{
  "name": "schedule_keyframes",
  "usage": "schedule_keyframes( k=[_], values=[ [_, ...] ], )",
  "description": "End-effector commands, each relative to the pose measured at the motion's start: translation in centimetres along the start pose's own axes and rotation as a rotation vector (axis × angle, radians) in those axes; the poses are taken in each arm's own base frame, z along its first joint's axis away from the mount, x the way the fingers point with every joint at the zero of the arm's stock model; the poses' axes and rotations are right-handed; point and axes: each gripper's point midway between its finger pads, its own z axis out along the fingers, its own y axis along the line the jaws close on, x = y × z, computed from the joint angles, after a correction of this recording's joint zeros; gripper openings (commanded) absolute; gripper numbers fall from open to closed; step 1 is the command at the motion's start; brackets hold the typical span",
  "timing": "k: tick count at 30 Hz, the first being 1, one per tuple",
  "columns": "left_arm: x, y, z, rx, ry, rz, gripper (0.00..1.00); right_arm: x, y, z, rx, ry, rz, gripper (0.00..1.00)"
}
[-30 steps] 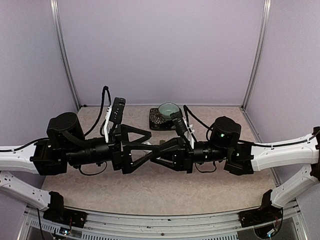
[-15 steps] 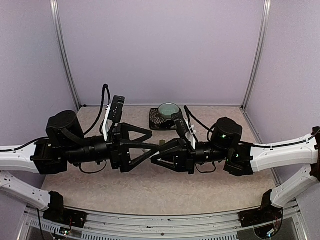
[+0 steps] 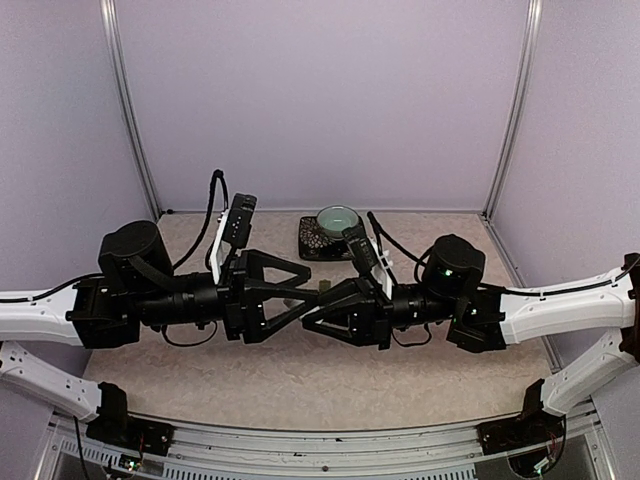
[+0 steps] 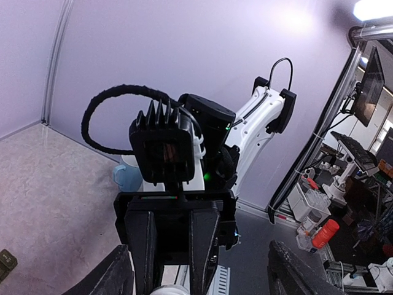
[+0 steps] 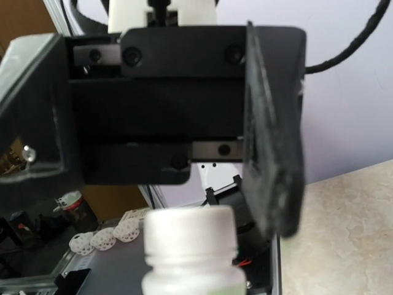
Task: Sort the pills into containers
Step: Unscrew the lid of the pill bottle.
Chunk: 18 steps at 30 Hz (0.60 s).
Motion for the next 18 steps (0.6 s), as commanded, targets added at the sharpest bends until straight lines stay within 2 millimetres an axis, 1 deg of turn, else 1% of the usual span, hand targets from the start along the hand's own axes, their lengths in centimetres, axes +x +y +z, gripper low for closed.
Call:
schedule_keyframes(
  k=[1,5,18],
  values=[
    [0.2,-0.3,0.2,0.030,-0.002,0.008,0.73,-1.0,0.0,0.0,-0.016,-0.029,-0.013,0.18],
    [0.1,-0.4,0.1,0.030,-0.004,0.009,0.70,-1.1,-0.7,-0.3,0.006,-0.037,0.001,0.18],
    [0.2,-0.3,-0.3,0.026,-0.011,0.011,0.60,-1.7,-3.1,-2.5,0.114,-0.098,0.030,0.18]
  ],
)
